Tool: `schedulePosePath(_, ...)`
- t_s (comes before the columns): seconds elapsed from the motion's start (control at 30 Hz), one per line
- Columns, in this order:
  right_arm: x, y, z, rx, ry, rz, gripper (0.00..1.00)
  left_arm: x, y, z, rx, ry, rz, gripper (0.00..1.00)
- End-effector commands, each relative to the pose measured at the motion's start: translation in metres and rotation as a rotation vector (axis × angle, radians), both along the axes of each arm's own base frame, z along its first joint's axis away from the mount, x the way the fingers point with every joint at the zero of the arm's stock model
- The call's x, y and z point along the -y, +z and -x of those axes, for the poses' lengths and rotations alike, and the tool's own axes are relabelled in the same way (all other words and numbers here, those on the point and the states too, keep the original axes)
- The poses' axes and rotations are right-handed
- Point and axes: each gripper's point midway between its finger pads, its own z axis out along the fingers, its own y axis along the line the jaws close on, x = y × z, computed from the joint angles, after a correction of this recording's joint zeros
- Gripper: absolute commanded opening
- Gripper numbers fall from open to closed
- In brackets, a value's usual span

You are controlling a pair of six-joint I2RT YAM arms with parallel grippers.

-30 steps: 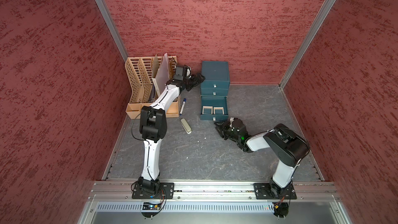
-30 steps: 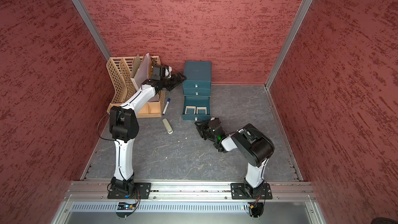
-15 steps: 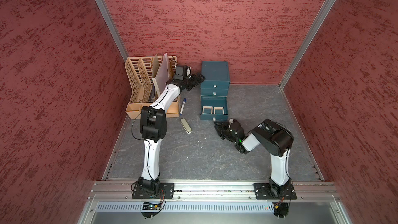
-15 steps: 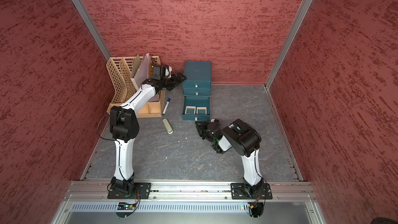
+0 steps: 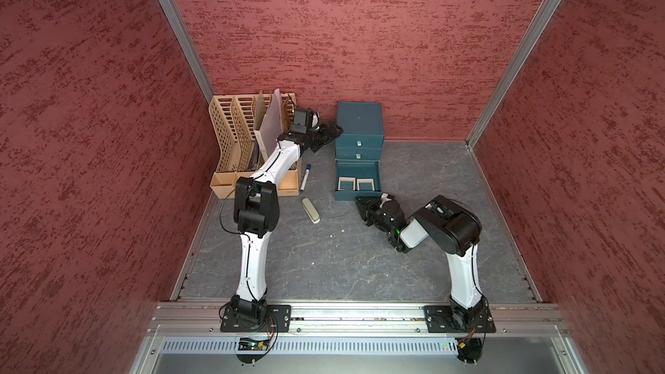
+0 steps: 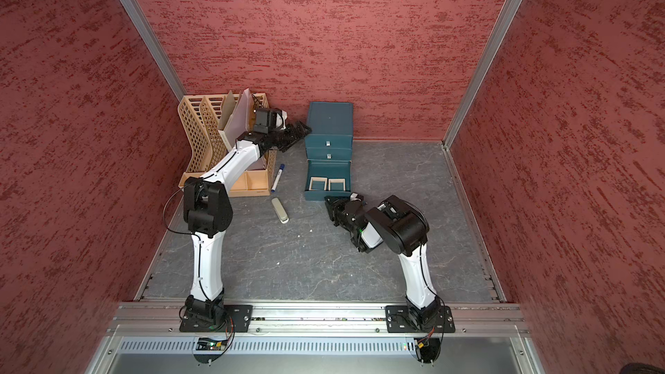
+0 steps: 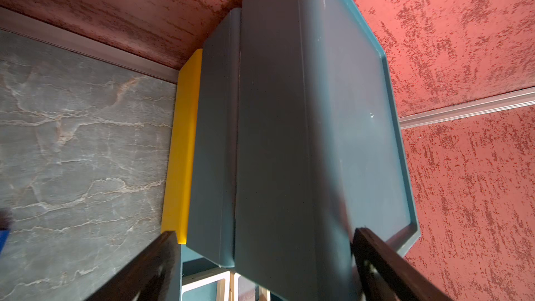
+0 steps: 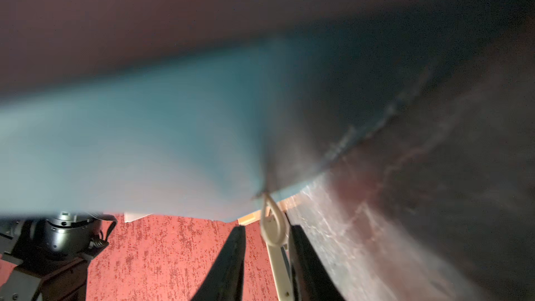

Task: Place the brooch boxes into the drawer by color
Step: Close the drawer in the storage box.

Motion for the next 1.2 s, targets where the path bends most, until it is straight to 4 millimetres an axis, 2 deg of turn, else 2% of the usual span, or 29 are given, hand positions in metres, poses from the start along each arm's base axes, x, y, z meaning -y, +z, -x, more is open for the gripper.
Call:
schedulePosePath(0.0, 0.005, -0.001, -0.009, -0.001, -0.04, -0.016, 0.25, -0.001, -0.03, 0.005, -0.075, -0.005, -0.048, 0.98)
schedulePosePath(0.23, 0.009, -0.007, -0.012, -0.023, -0.053, -0.011, 0.17, -0.001, -0.027, 0.004, -0.072, -0.005, -0.045, 0.98)
schedulePosePath(0.5, 0.011, -0.005, -0.017, -0.022, -0.061, -0.006, 0.0, -0.001, -0.025, 0.005, -0.069, -0.006, -0.046, 0.98)
schedulePosePath(0.83, 0.007, 0.008, -0.03, -0.001, -0.066, -0.007, 0.0, 0.0, -0.024, 0.005, -0.071, -0.005, -0.045, 0.98)
schedulePosePath(1.17, 0.012, 0.016, -0.053, 0.009, -0.089, 0.001, 0.0, 0.001, -0.025, 0.006, -0.073, -0.004, -0.043, 0.98)
